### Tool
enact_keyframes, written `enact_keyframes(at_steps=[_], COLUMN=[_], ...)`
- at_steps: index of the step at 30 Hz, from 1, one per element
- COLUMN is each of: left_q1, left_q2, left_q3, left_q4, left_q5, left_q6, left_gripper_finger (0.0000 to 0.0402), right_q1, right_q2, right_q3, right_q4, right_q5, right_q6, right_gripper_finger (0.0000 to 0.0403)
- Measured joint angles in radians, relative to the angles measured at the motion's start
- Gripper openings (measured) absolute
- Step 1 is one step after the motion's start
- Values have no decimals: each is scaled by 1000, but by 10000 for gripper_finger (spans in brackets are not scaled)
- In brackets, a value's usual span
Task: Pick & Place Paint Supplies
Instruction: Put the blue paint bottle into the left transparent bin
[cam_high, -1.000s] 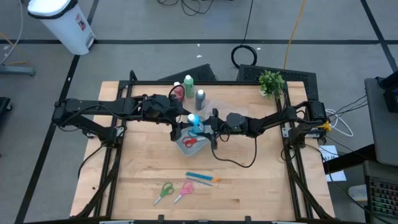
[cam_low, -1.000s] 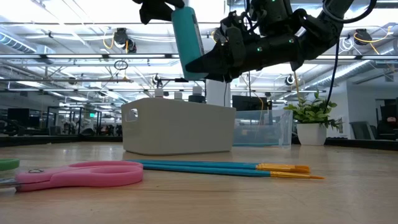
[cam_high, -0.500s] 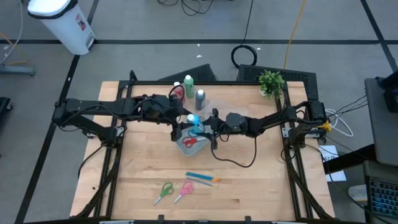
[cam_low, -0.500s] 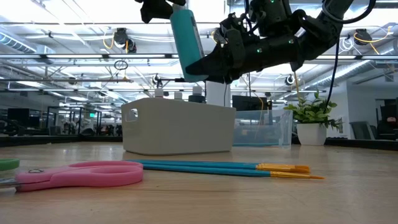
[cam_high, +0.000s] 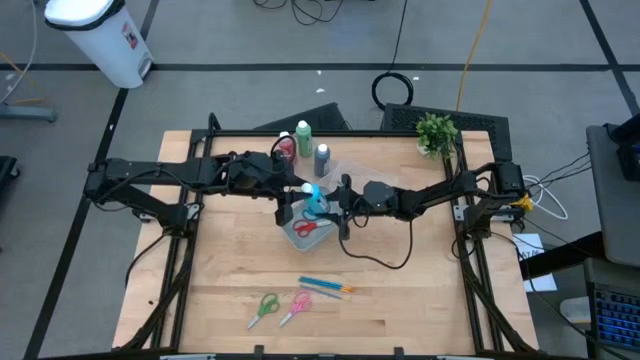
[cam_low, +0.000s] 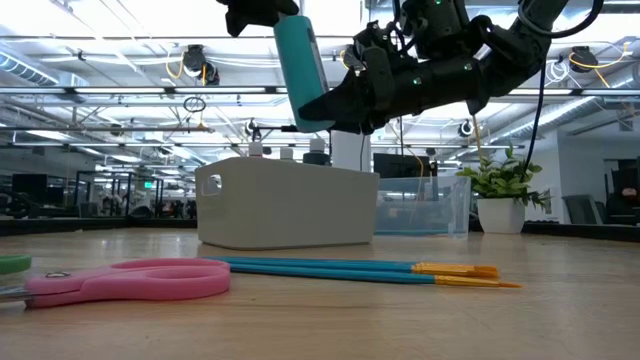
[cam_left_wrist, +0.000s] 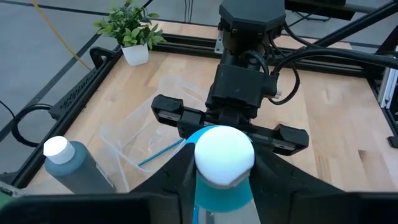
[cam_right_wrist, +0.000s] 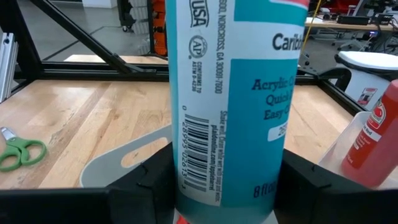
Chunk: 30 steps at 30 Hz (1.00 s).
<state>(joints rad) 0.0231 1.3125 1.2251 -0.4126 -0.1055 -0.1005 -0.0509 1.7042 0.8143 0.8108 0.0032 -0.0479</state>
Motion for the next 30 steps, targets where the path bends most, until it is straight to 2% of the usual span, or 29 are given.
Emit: enact_keyframes(at_steps=[5,11,17,24,30], left_q1=[-1,12,52,109,163], left_q2=[-1,-55,-138,-156,-116], left_q3=[5,11,17,9,-50], left_q4=[5,-35,-108,-132,-106], left_q5=[-24,-91,-244,-240,-236], left_q6=[-1,5,12,-4,0], left_gripper_finger=[119,119,119,120,120], right_q1=[0,-10,-7,-6,1], right_q2=[0,-42,-153,-274,-346], right_q3=[0,2,-2,-3,-4], right_q4=[-2,-59,-199,-290,-369], right_q5=[-3,11,-8,-5,-1], right_q6=[12,93,92,107,121], right_gripper_finger=[191,255,300,298,285])
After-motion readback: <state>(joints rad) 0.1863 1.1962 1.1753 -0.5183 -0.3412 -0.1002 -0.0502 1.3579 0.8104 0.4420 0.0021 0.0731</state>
